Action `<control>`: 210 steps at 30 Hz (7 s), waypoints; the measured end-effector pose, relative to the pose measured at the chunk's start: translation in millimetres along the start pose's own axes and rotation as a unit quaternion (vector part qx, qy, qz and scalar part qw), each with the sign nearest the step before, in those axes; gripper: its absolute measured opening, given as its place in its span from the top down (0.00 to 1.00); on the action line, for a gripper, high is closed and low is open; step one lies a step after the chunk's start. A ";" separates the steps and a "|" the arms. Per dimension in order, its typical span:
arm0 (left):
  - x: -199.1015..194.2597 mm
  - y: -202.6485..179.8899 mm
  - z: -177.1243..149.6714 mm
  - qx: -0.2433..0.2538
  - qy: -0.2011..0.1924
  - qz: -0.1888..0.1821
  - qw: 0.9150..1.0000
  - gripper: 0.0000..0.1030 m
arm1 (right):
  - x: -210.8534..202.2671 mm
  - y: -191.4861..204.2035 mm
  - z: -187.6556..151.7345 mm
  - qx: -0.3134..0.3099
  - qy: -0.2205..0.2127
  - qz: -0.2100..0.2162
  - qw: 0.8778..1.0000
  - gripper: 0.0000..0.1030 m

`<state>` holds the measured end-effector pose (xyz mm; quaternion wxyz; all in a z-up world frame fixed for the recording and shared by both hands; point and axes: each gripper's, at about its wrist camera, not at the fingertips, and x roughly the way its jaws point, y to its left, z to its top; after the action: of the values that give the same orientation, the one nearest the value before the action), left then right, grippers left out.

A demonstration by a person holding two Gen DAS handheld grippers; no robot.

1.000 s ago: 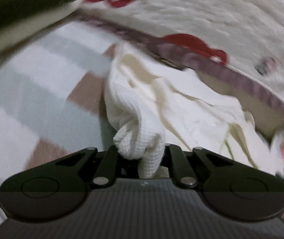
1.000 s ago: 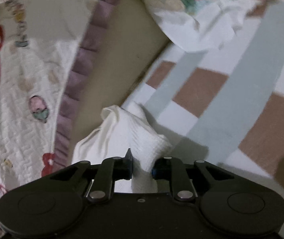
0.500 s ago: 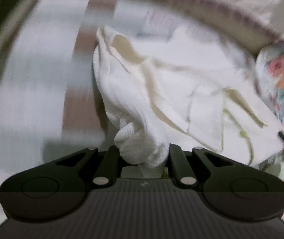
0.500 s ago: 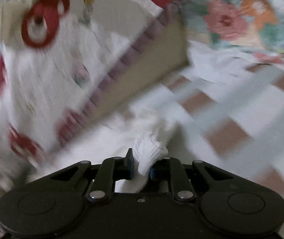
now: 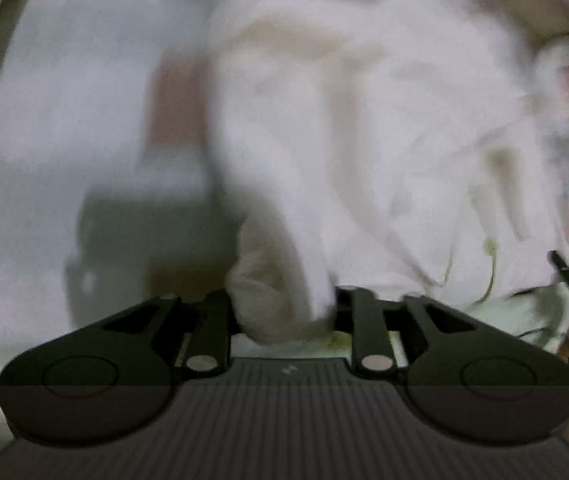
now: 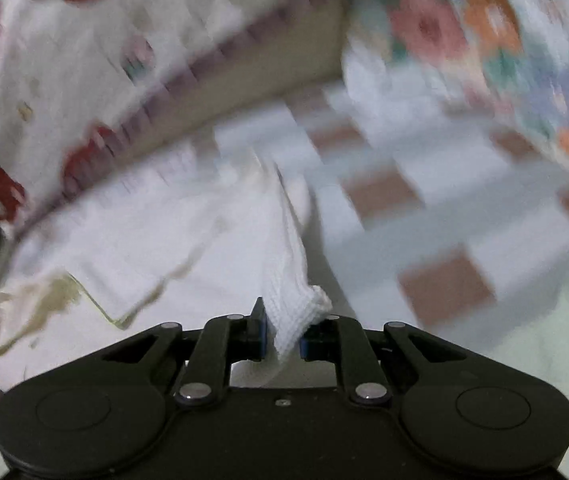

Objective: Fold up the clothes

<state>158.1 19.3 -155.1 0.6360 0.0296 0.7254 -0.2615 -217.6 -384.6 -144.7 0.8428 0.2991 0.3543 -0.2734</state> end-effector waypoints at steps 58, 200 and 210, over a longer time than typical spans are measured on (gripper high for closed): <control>-32.6 8.8 51.2 0.121 -0.319 -0.019 0.940 0.64 | 123.3 71.9 194.4 -0.015 0.007 0.050 0.999 0.87; 11.6 21.1 57.4 0.277 -0.257 -0.038 0.925 0.55 | 162.7 289.3 94.8 -0.359 -0.023 0.152 0.921 0.97; 13.6 20.2 64.0 0.242 -0.276 -0.048 0.929 0.53 | 211.2 211.4 133.9 -0.120 0.016 0.131 0.984 0.86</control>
<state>221.3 6.1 -178.2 0.7712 0.0743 0.4370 -0.4570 109.2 -388.7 -163.4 0.8951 0.2441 0.3559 -0.1116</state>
